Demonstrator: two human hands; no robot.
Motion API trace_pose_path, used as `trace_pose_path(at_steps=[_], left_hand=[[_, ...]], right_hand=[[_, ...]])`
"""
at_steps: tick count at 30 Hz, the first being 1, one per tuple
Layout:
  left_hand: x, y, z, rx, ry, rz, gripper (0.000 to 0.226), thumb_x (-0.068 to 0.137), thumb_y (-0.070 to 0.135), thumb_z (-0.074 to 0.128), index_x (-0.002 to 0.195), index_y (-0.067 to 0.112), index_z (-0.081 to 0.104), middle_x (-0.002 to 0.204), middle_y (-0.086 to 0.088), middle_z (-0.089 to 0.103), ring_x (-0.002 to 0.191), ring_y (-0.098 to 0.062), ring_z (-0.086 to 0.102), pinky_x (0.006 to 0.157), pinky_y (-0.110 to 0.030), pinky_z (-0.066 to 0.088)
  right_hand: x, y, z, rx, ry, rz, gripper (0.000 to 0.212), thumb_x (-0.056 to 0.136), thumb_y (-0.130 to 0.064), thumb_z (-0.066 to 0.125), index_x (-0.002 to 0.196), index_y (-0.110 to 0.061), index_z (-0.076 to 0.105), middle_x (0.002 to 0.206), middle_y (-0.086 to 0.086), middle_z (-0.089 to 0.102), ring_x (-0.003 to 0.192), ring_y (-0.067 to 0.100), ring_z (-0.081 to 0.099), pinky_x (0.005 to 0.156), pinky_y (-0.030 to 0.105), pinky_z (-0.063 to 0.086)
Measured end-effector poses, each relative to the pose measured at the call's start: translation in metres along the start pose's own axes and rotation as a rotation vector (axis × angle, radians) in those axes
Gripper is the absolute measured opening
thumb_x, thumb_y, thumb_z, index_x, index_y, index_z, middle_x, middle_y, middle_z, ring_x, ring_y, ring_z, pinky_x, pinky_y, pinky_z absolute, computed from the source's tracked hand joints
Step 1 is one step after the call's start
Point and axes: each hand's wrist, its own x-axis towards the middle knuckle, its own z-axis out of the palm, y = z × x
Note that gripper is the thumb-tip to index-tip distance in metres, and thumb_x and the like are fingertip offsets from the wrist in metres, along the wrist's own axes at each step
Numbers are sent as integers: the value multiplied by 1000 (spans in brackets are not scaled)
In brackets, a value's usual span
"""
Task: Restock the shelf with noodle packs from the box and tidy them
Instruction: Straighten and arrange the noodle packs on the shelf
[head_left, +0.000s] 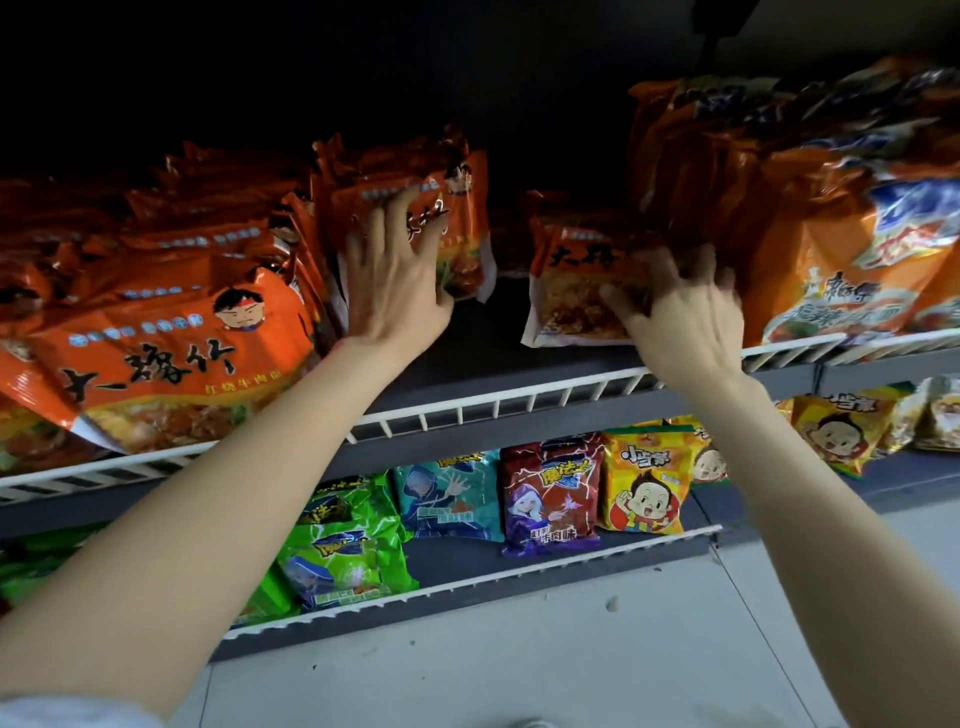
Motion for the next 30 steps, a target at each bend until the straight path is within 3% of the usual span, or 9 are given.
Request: trace_pose_path(at_steps=[2, 5, 10, 14, 16, 20, 24, 27, 30], left_hand=[[-2, 10, 1, -133, 97, 28, 51, 74, 18, 69, 122, 10, 55, 131, -19, 47, 118, -38, 44, 92, -44, 43], [3, 41, 1, -394, -210, -66, 52, 90, 38, 56, 135, 18, 41, 126, -6, 54, 104, -24, 56, 80, -35, 52], [17, 82, 11, -671, -541, -287, 76, 89, 46, 58, 149, 24, 17, 156, -7, 19, 116, -20, 53, 76, -18, 38], [-9, 76, -8, -752, -396, -313, 92, 86, 20, 67, 149, 31, 1, 153, -6, 22, 95, -14, 57, 67, -19, 48], [-26, 61, -23, -674, -269, -293, 96, 85, 25, 67, 149, 29, -3, 151, -10, 26, 96, -24, 61, 70, -27, 54], [-44, 29, -47, -491, -105, -295, 89, 88, 28, 64, 151, 18, 2, 129, -17, 50, 62, -17, 58, 58, -22, 47], [-51, 11, -49, -292, 50, -188, 78, 81, 20, 69, 145, 20, 25, 146, -16, 24, 93, -28, 62, 65, -22, 52], [-47, 5, -32, -170, 72, -23, 84, 73, 13, 72, 144, 20, 28, 153, -13, 18, 131, -37, 35, 83, -40, 55], [-35, 2, -15, -54, -24, 60, 95, 67, 5, 77, 147, 18, 27, 156, -13, 14, 142, -34, 12, 111, -55, 25]], right_hand=[[2, 2, -1, -31, -136, 73, 61, 94, -59, 35, 144, -23, 30, 141, 25, 30, 117, 46, 42, 92, 47, 39], [7, 0, 2, -62, -287, 93, 71, 95, -58, 33, 150, -22, 7, 151, 26, 16, 124, 45, 41, 95, 44, 39], [3, 2, 0, 190, -213, 113, 87, 87, -39, 65, 150, -19, 9, 128, 27, 45, 109, 45, 53, 86, 44, 45], [-13, -9, -10, 357, -73, 28, 90, 82, -16, 72, 150, -22, 13, 134, 23, 36, 105, 45, 53, 89, 45, 45], [-16, -22, -8, 489, -48, -41, 90, 80, -8, 71, 149, -24, 15, 136, 20, 35, 105, 40, 55, 90, 43, 47], [-11, -64, 8, 682, -49, -176, 83, 81, -5, 69, 145, -28, 22, 131, 15, 38, 107, 33, 54, 80, 28, 44], [5, -101, 22, 671, -69, -231, 77, 83, 4, 60, 145, -24, 23, 125, 17, 42, 100, 33, 54, 71, 30, 42], [10, -119, 32, 613, -104, -222, 76, 85, 9, 53, 146, -22, 20, 128, 20, 39, 91, 36, 56, 67, 30, 40], [16, -121, 40, 652, -151, -274, 75, 85, 8, 52, 146, -20, 19, 128, 20, 40, 95, 37, 57, 70, 31, 43]])
